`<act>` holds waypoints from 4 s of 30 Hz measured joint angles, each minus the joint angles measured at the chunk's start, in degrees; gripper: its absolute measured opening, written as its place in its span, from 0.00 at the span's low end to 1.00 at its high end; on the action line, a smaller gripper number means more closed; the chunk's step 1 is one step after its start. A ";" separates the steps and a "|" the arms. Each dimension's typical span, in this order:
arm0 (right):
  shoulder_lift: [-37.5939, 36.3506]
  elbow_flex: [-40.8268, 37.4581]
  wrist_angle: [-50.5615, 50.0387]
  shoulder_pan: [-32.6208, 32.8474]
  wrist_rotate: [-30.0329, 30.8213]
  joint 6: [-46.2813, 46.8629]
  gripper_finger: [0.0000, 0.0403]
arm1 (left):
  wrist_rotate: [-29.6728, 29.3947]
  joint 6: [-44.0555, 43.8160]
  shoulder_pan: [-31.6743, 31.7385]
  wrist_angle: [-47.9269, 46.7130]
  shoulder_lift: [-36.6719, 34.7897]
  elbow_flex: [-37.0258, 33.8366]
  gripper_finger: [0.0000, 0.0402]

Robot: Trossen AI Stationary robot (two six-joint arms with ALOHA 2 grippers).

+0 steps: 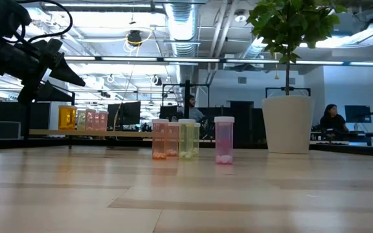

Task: Pick and place medicine bottles onto shelf by color
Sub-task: Move the blue pill bottle to the center

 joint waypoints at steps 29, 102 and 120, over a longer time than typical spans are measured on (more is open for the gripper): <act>0.33 -12.79 17.36 -0.86 -8.89 -6.04 0.68 | 0.00 0.00 0.00 -0.02 0.00 -0.01 0.77; 1.86 -9.95 20.62 -36.10 -9.16 -12.40 0.33 | 0.02 0.01 0.00 -0.03 0.01 -0.01 0.77; 2.01 -9.95 20.89 -36.48 -9.19 -12.27 0.49 | 0.01 0.01 -0.01 -0.04 0.00 -0.01 0.77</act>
